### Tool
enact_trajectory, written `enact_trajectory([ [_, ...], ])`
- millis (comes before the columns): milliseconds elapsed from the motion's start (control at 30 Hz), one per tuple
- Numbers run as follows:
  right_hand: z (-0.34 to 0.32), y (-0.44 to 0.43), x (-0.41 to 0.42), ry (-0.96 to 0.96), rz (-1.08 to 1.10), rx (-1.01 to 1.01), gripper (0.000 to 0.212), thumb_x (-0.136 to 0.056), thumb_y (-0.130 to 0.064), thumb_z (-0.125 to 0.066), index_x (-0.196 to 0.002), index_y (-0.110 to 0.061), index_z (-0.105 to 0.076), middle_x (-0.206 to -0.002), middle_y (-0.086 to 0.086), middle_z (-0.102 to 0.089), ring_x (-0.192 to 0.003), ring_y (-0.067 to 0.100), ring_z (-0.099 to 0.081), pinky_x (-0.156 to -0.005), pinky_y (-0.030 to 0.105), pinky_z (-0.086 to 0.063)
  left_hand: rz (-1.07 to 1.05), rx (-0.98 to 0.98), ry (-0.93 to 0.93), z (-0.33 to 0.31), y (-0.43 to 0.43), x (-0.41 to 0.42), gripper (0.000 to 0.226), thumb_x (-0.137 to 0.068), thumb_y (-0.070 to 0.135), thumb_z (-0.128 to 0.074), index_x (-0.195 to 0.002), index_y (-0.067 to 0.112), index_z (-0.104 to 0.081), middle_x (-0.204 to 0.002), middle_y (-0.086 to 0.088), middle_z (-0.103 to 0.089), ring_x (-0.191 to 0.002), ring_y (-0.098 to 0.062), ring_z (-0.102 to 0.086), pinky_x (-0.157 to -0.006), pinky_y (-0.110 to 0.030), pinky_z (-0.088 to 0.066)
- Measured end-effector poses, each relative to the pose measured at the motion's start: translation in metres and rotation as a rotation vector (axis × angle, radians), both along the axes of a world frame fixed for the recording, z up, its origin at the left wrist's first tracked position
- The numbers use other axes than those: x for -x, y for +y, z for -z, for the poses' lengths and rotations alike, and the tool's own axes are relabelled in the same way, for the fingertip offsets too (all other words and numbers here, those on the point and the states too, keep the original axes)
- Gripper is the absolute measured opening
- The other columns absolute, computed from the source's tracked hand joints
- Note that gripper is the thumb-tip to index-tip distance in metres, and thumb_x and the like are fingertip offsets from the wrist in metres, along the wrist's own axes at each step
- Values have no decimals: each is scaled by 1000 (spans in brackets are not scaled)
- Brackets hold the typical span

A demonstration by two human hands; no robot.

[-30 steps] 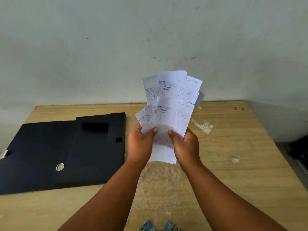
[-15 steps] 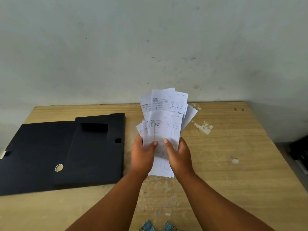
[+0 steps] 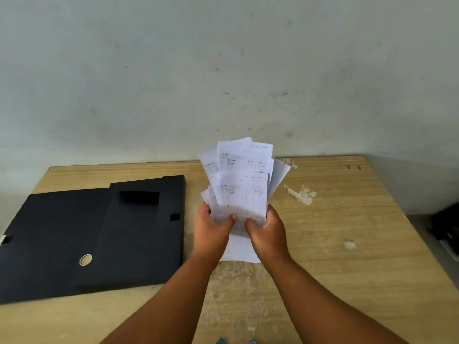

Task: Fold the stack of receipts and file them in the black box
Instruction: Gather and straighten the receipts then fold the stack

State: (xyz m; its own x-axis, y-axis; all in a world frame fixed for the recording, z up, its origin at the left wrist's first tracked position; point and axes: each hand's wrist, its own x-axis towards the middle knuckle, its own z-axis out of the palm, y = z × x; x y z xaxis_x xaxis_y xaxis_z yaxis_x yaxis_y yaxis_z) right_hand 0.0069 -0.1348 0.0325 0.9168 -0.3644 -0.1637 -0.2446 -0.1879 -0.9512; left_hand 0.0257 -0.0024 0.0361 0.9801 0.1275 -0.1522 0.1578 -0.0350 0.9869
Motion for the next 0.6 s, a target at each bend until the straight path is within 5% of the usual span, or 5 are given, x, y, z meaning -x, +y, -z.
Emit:
enact_trajectory([
  [367, 4, 3, 7, -31, 55, -1, 24, -83, -19, -74, -105, -26, -64, -92, -10, -73, -80, -4, -69, -66, 19, -52, 7, -2, -35, -6, 0, 1, 47, -85, -4, -74, -109, 35, -63, -100, 29, -75, -91, 9, -71, -65, -10, -56],
  [600, 9, 2, 11, 1, 42, -5, 34, -81, -14, -75, -110, -24, -61, -96, -9, -72, -82, -3, -68, -69, 24, -54, 26, -2, 9, 3, 4, 8, 48, -84, 1, -78, -118, 26, -57, -106, 10, -74, -97, 2, -72, -71, -15, -59],
])
